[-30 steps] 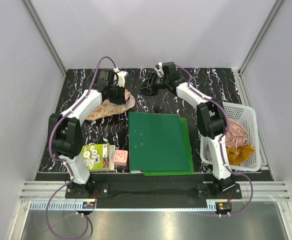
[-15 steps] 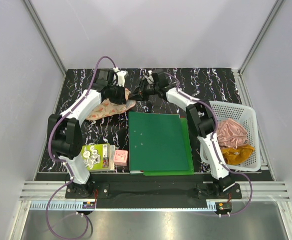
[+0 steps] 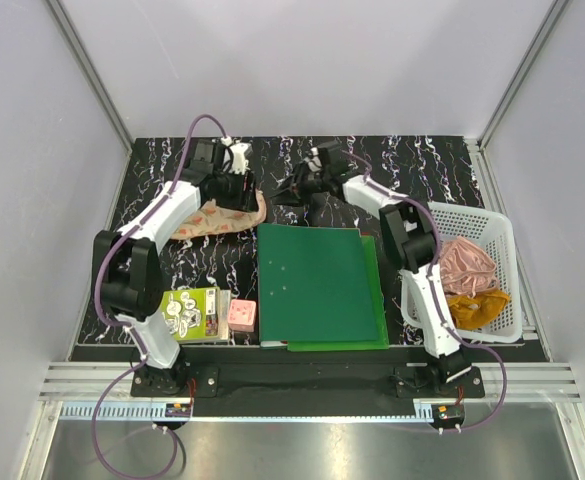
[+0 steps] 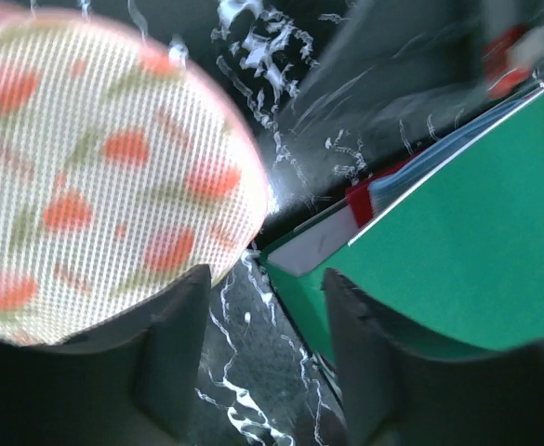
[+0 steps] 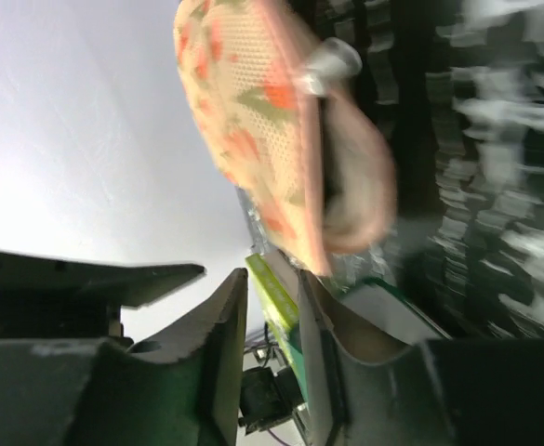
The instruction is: Place the bra in the laundry bag and zip it closed
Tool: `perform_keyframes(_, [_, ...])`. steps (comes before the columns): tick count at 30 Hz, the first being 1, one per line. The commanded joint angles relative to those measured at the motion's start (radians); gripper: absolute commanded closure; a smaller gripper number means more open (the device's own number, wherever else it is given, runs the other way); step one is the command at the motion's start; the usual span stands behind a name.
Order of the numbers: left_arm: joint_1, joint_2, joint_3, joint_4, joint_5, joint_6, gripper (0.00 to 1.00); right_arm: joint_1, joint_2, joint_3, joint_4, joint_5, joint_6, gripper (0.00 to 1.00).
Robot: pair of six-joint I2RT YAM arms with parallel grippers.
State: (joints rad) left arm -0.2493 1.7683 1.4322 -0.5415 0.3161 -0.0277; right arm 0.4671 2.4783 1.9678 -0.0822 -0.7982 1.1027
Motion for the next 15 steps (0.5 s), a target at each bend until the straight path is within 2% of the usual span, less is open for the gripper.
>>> perform_keyframes(1, [0.031,-0.121,-0.068,0.009,-0.061,-0.133,0.39,-0.071,-0.165,-0.050,-0.099,-0.013,-0.128,0.62])
perform_keyframes(4, [0.057,-0.199,-0.145,0.009,-0.123,-0.315,0.40,-0.090,-0.191,-0.037,-0.143,0.013,-0.188,0.57])
perform_keyframes(5, [0.080,-0.214,-0.173,0.011,-0.130,-0.451,0.41,-0.090,-0.174,-0.017,-0.158,0.022,-0.217,0.56])
perform_keyframes(6, [0.091,-0.240,-0.203,0.015,-0.121,-0.527,0.41,-0.090,-0.158,0.009,-0.166,0.027,-0.228,0.53])
perform_keyframes(11, [0.152,-0.312,-0.468,0.142,-0.104,-0.910,0.38,-0.088,0.023,0.265,-0.217,-0.010,-0.253,0.48])
perform_keyframes(12, [0.160,-0.316,-0.493,0.213,-0.086,-0.948,0.36,-0.088,0.045,0.299,-0.223,-0.015,-0.253,0.48])
perform_keyframes(15, [0.177,-0.282,-0.510,0.258,-0.107,-1.023,0.30,-0.087,0.106,0.400,-0.240,-0.012,-0.242,0.47])
